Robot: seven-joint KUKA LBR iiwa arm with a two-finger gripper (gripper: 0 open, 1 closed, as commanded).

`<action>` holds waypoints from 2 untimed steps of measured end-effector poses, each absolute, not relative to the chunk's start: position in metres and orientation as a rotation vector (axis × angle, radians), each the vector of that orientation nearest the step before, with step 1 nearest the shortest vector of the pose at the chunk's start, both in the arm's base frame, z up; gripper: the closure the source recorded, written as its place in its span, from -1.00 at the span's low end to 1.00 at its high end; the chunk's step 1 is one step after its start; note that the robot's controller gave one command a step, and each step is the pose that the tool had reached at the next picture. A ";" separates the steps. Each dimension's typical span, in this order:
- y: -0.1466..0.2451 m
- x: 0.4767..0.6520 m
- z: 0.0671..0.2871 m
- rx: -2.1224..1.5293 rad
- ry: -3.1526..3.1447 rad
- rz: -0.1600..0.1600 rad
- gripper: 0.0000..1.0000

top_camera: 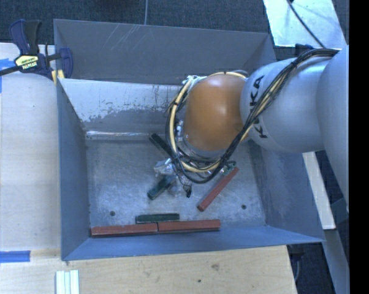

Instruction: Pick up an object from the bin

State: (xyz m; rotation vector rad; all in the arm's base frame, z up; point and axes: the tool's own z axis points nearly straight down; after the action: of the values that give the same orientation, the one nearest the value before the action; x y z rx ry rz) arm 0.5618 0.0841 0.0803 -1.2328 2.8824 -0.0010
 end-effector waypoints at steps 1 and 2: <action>0.085 0.563 0.087 -1.232 2.880 -0.002 1.00; 0.085 0.565 0.093 -1.232 2.880 -0.002 1.00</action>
Offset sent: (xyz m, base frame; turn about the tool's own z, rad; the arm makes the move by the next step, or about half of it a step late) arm -0.0001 0.0000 0.0062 0.0000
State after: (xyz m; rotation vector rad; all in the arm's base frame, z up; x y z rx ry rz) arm 0.5645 0.0850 0.0932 -1.2316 2.8796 -0.0018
